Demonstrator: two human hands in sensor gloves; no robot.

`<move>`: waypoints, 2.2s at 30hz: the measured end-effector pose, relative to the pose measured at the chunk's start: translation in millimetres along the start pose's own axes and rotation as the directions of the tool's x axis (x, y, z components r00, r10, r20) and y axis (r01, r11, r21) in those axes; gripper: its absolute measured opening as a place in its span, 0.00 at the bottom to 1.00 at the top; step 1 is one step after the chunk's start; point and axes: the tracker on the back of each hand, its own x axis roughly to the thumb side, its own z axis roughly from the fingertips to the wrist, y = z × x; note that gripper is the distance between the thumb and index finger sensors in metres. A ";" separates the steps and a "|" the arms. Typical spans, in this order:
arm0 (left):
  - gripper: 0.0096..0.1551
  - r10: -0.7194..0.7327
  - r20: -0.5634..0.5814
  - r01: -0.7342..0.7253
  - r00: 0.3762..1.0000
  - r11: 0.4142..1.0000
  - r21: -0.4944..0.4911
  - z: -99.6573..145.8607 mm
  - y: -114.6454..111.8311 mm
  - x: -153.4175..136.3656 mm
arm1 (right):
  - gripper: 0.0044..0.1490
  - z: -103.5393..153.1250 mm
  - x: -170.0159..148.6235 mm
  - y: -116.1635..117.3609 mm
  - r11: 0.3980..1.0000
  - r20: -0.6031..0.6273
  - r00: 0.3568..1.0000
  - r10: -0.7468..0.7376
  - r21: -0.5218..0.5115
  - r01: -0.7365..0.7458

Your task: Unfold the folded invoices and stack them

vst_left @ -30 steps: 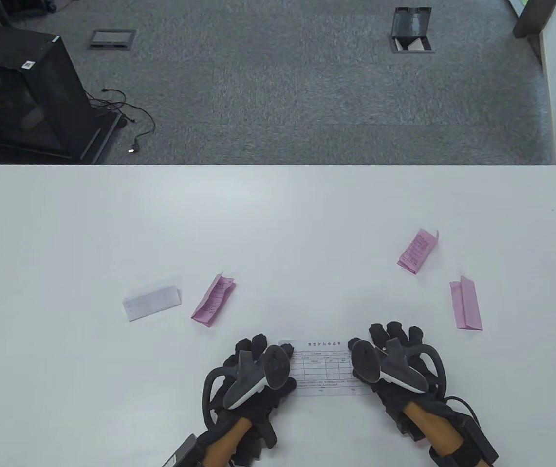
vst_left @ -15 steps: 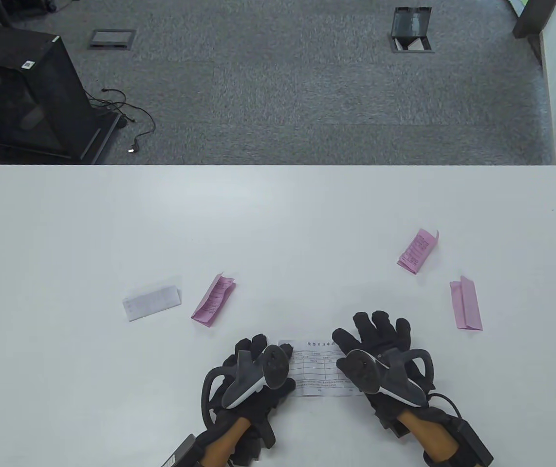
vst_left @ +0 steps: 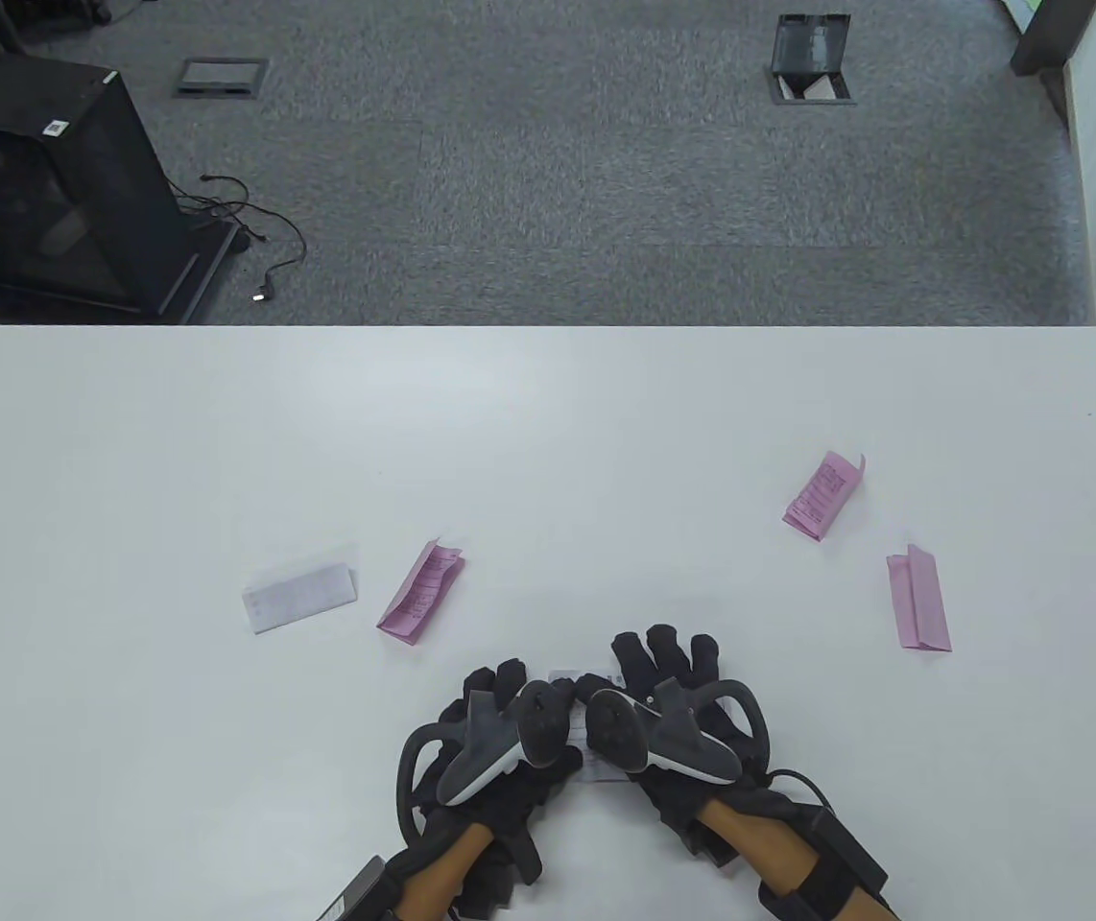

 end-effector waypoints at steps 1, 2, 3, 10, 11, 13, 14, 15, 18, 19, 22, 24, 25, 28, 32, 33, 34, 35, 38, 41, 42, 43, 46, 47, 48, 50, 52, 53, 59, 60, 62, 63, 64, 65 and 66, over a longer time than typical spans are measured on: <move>0.42 0.000 0.000 0.000 1.000 1.000 0.000 0.0 0.0 0.0 | 0.38 -0.2 0.2 0.6 1.000 0.000 1.000 0.000 0.000 0.000; 0.42 -0.001 0.000 0.001 1.000 1.000 0.000 0.0 -0.1 0.0 | 0.38 -0.4 0.5 1.7 1.000 0.000 1.000 0.001 -0.001 -0.001; 0.42 -0.001 -0.001 0.001 1.000 1.000 0.000 0.0 -0.1 0.0 | 0.38 -0.5 0.7 2.6 1.000 0.000 1.000 0.002 0.001 -0.002; 0.42 -0.001 -0.001 0.001 1.000 1.000 -0.001 0.0 -0.2 0.2 | 0.39 -1.0 -2.2 10.1 0.999 -0.018 1.000 0.020 0.035 -0.020; 0.42 -0.001 -0.001 0.001 1.000 1.000 -0.001 0.0 -0.2 0.2 | 0.39 -0.8 -3.7 9.9 0.999 -0.022 0.999 0.023 0.043 -0.022; 0.42 -0.001 -0.001 0.001 1.000 1.000 -0.001 0.0 -0.2 0.2 | 0.39 0.0 -6.5 10.1 0.999 -0.025 0.999 0.026 0.040 -0.025; 0.42 -0.002 -0.002 0.002 1.000 1.000 -0.003 0.2 -0.1 0.1 | 0.39 0.8 -8.7 10.3 0.999 -0.029 0.999 0.029 0.038 -0.028; 0.42 -0.002 -0.002 0.002 1.000 1.000 -0.003 0.2 -0.1 0.1 | 0.39 1.4 -10.3 10.5 0.999 -0.032 0.999 0.031 0.037 -0.029; 0.42 -0.003 -0.002 0.003 1.000 1.000 -0.003 0.3 -0.2 0.3 | 0.39 4.1 -18.0 10.9 0.999 -0.051 0.998 0.034 0.036 -0.032; 0.42 -0.003 -0.002 0.003 1.000 1.000 -0.003 0.3 -0.2 0.3 | 0.39 5.0 -21.5 11.0 0.999 -0.057 0.998 0.034 0.038 -0.031; 0.42 -0.003 -0.002 0.003 1.000 1.000 -0.003 0.3 -0.2 0.3 | 0.38 8.3 -31.8 11.5 0.999 -0.080 0.996 0.037 0.039 -0.034; 0.42 -0.003 -0.002 0.003 1.000 1.000 -0.003 0.3 -0.2 0.3 | 0.38 10.8 -38.7 12.1 0.999 -0.094 0.995 0.037 0.039 -0.033; 0.42 -0.003 -0.002 0.003 1.000 1.000 -0.003 0.3 -0.2 0.3 | 0.38 12.4 -43.0 12.4 0.999 -0.102 0.994 0.035 0.039 -0.031; 0.42 -0.003 -0.002 0.003 1.000 1.000 -0.004 0.4 -0.3 0.3 | 0.38 16.4 -53.0 13.4 0.999 -0.122 0.992 0.019 0.043 -0.014; 0.42 -0.002 -0.003 0.002 1.000 1.000 -0.004 0.5 -0.3 0.0 | 0.38 22.6 -68.3 13.9 0.999 -0.154 0.988 0.021 0.044 -0.014; 0.42 -0.002 -0.003 0.002 1.000 1.000 -0.004 0.5 -0.3 -0.1 | 0.38 24.3 -71.7 13.9 0.999 -0.160 0.987 0.024 0.043 -0.017; 0.42 -0.001 -0.003 0.001 1.000 1.000 -0.005 0.5 -0.3 -0.1 | 0.38 25.9 -75.4 14.0 0.999 -0.168 0.985 0.027 0.042 -0.020; 0.42 -0.001 -0.003 0.001 1.000 1.000 -0.005 0.5 -0.3 -0.1 | 0.38 28.0 -79.8 14.3 0.999 -0.176 0.984 0.027 0.042 -0.020; 0.42 -0.002 -0.003 0.002 1.000 1.000 -0.005 0.5 -0.3 -0.2 | 0.38 31.8 -89.1 14.9 0.999 -0.198 0.980 0.013 0.047 -0.004; 0.42 -0.001 -0.003 0.001 1.000 1.000 -0.005 0.6 -0.3 -0.2 | 0.38 33.6 -93.7 14.2 0.999 -0.211 0.977 0.026 0.049 -0.016; 0.42 -0.001 -0.003 0.001 1.000 1.000 -0.005 0.6 -0.3 -0.3 | 0.38 33.8 -94.3 14.1 0.999 -0.212 0.977 0.028 0.049 -0.018; 0.42 -0.001 -0.003 0.001 1.000 1.000 -0.005 0.6 -0.3 -0.2 | 0.37 34.2 -95.1 13.9 0.999 -0.213 0.976 0.032 0.048 -0.022; 0.42 -0.001 -0.003 0.001 1.000 1.000 -0.005 0.6 -0.3 -0.2 | 0.37 34.4 -96.2 13.9 0.999 -0.215 0.976 0.024 0.048 -0.014; 0.42 -0.001 -0.003 0.001 1.000 1.000 -0.005 0.6 -0.3 -0.2 | 0.38 34.5 -96.1 13.9 0.999 -0.216 0.976 0.022 0.049 -0.012; 0.42 -0.001 -0.003 0.001 1.000 1.000 -0.005 0.6 -0.3 -0.2 | 0.38 34.5 -96.0 13.8 0.999 -0.216 0.976 0.017 0.049 -0.007; 0.42 -0.001 -0.003 0.001 1.000 1.000 -0.005 0.6 -0.3 -0.2 | 0.37 34.5 -96.7 14.4 0.999 -0.215 0.977 -0.001 0.047 0.011; 0.42 -0.001 -0.003 0.001 1.000 1.000 -0.005 0.6 -0.3 -0.2 | 0.38 34.7 -97.5 14.7 0.998 -0.221 0.975 -0.017 0.049 0.028; 0.42 -0.001 -0.003 0.001 1.000 1.000 -0.005 0.6 -0.3 -0.2 | 0.38 34.8 -97.6 14.6 0.998 -0.221 0.975 -0.017 0.049 0.029; 0.42 -0.001 -0.003 0.001 1.000 1.000 -0.005 0.6 -0.3 -0.2 | 0.38 34.9 -97.8 14.8 0.998 -0.212 0.977 -0.029 0.044 0.039; 0.42 -0.001 -0.003 0.001 1.000 1.000 -0.005 0.6 -0.3 -0.2 | 0.38 34.9 -98.1 14.9 0.998 -0.207 0.978 -0.038 0.044 0.048; 0.42 -0.001 -0.003 0.001 1.000 1.000 -0.005 0.6 -0.3 -0.2 | 0.38 35.5 -99.4 14.1 0.996 -0.205 0.976 -0.076 0.030 0.084; 0.42 -0.001 -0.003 0.001 1.000 1.000 -0.005 0.6 -0.3 -0.2 | 0.38 35.8 -100.0 13.5 0.995 -0.206 0.975 -0.087 0.019 0.093; 0.42 -0.001 -0.003 0.001 1.000 1.000 -0.005 0.6 -0.3 -0.2 | 0.38 36.1 -101.0 12.0 0.995 -0.207 0.973 -0.098 0.008 0.102; 0.42 -0.001 -0.003 0.001 1.000 1.000 -0.005 0.6 -0.3 -0.2 | 0.38 36.8 -102.3 9.9 0.994 -0.211 0.972 -0.105 -0.001 0.107; 0.42 -0.001 -0.003 0.001 1.000 1.000 -0.005 0.6 -0.3 -0.2 | 0.39 37.3 -103.5 8.5 0.993 -0.214 0.970 -0.113 -0.010 0.114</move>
